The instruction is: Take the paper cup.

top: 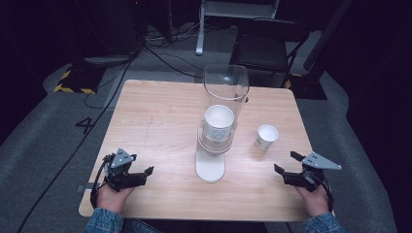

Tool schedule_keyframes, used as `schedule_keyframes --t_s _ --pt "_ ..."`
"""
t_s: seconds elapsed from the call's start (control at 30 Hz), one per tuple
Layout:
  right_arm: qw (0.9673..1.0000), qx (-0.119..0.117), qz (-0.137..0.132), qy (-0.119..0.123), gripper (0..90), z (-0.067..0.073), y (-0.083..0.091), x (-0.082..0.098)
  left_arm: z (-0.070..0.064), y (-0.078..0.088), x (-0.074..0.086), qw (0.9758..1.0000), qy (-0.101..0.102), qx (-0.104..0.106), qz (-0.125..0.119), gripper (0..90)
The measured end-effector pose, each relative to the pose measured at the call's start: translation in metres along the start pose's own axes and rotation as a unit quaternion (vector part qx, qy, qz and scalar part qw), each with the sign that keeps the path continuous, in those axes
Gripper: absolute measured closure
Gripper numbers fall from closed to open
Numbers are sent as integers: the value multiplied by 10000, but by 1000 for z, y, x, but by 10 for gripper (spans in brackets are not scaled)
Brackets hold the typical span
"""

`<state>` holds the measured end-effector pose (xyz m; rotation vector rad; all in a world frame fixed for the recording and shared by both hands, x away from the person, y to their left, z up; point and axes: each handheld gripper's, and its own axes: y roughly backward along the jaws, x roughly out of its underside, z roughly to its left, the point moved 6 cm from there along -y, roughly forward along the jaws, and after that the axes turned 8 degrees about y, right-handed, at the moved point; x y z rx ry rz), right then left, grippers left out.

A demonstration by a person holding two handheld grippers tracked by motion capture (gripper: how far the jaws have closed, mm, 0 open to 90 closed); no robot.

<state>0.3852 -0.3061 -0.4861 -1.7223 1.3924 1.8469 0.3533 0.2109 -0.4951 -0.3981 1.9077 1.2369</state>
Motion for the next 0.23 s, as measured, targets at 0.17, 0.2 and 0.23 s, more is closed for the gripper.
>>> schedule_keyframes --t_s 0.17,0.2,0.23 --pt "9999 -17 12 99 144 1 -2 1 1 -1 -1 10000 38 -17 8 208" --pt "9999 -16 7 121 144 1 -2 1 1 -1 -1 10000 6 -26 8 208" --pt "9999 -19 4 127 144 1 -2 1 1 -1 -1 10000 -23 -24 18 208"
